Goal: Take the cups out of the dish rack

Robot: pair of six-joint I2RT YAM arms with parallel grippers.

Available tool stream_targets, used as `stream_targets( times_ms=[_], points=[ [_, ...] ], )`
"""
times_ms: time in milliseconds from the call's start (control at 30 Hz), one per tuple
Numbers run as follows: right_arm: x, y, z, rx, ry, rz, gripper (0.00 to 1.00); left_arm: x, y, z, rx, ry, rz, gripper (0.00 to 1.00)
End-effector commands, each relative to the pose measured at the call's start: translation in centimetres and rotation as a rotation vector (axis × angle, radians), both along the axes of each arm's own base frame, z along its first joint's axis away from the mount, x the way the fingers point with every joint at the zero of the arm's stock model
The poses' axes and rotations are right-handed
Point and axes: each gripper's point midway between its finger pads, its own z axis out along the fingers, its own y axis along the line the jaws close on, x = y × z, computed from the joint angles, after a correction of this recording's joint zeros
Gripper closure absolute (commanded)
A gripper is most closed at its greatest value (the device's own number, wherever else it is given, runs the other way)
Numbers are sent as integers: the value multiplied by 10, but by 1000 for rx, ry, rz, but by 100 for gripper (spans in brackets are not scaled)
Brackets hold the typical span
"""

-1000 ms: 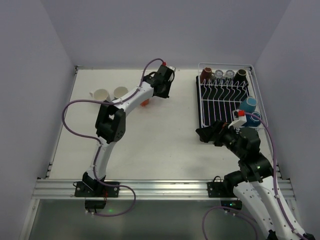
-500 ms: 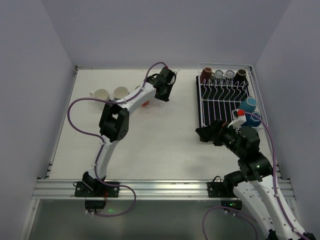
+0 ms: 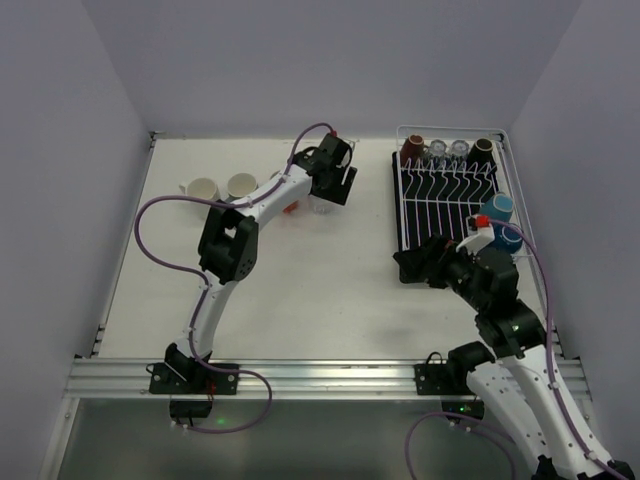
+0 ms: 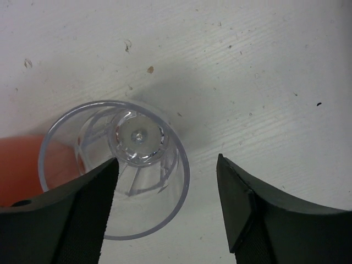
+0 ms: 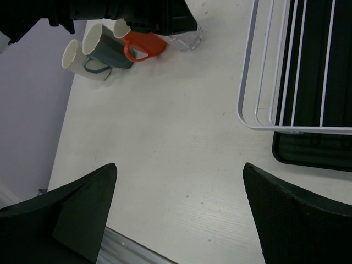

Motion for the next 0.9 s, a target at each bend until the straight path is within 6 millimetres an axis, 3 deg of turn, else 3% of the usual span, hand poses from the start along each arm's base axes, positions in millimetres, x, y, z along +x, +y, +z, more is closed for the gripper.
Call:
stream_targets(
  times_ms=[0,67,133,233,300,333,433,500,533,567,600,633,667,733,767,800,833,867],
  points=[
    [10,-17,34,-51,-89,-82,1,13,-12,70,-107,-138,-27,20],
    [19,-28,37,-90,-102,-144,1,19,-16,97,-151,-203,-20,12],
    [26,-39,36,-140,-96,-200,1,21,-23,118,-201,-240,-39,9],
    [38,-63,37,-228,-87,-326,2,17,-37,165,-321,-312,-87,6],
    [46,-89,40,-311,-80,-451,4,6,-43,209,-411,-372,-128,5],
    [47,-100,40,-342,-70,-500,5,-3,-39,241,-452,-423,-137,5],
    [54,-138,45,-430,-33,-648,8,-20,-34,275,-522,-485,-143,4],
    [57,-152,48,-448,-19,-685,10,-49,-28,304,-597,-517,-174,4],
    [59,-167,45,-462,9,-734,10,-73,-17,334,-645,-563,-187,4],
    [60,-173,46,-471,18,-752,10,-85,-19,311,-651,-530,-200,4],
    [62,-178,44,-479,31,-764,10,-105,-22,312,-690,-518,-219,4],
    [66,-184,38,-487,62,-781,10,-134,-10,336,-748,-564,-242,4],
    [68,-187,37,-489,72,-789,10,-148,-12,305,-752,-519,-258,4],
    [76,-195,27,-502,124,-805,10,-190,-4,296,-819,-495,-290,4],
    [78,-201,27,-504,137,-822,10,-200,1,292,-833,-482,-293,4],
    [80,-204,26,-503,148,-833,10,-212,6,293,-859,-470,-295,4],
    [81,-211,25,-505,158,-859,10,-229,18,306,-892,-500,-316,4],
    [83,-215,22,-505,171,-864,11,-241,20,290,-882,-467,-341,4]
  ],
)
